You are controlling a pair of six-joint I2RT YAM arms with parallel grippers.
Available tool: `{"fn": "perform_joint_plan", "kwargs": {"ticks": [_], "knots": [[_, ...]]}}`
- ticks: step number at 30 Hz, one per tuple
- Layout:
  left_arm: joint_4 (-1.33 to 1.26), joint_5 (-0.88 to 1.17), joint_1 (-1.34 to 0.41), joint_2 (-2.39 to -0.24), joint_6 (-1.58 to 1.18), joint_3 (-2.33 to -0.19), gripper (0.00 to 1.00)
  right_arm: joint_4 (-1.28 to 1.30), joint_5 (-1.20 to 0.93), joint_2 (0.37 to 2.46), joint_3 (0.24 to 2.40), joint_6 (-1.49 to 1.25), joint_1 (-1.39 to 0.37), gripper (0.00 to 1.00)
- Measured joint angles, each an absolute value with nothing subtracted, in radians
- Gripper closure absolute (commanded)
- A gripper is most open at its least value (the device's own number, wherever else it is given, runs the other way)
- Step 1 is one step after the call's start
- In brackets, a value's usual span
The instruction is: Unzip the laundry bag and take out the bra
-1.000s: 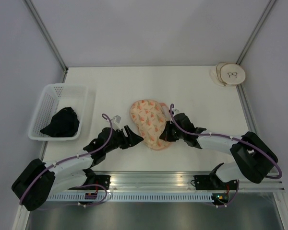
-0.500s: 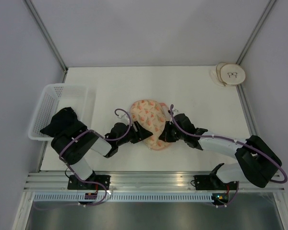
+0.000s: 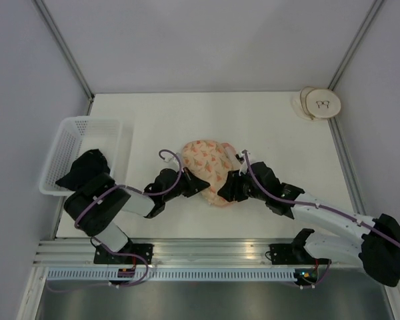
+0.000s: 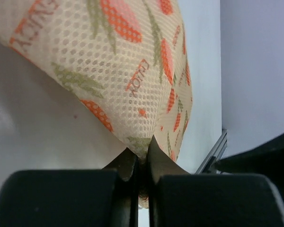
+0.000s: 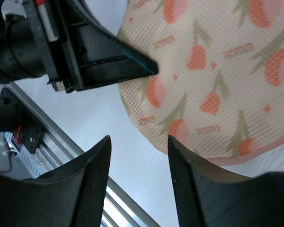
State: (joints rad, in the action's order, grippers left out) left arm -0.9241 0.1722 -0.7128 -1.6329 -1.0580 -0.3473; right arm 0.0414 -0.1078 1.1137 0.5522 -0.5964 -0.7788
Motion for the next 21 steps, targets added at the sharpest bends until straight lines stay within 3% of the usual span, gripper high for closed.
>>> {"fn": "perform_joint_plan", "kwargs": {"ticks": [3, 9, 14, 21], "knots": [[-0.740, 0.075, -0.756, -1.510, -1.061, -0.402, 0.98, 0.090, -0.064, 1.016, 0.553, -0.587, -0.854, 0.33], [-0.416, -0.148, -0.833, -1.297, -1.155, -0.538, 0.98, 0.104, 0.108, 0.958, 0.513, -0.624, -1.052, 0.34], [-0.222, -0.253, -0.863, -1.268, -1.269, -0.611, 0.98, 0.056, 0.322, 0.991, 0.440, -0.667, -1.186, 0.36], [-0.062, -0.306, -0.879, -1.267, -1.388, -0.600, 0.98, -0.108, 0.528, 1.145, 0.432, -0.681, -1.237, 0.39]]}}
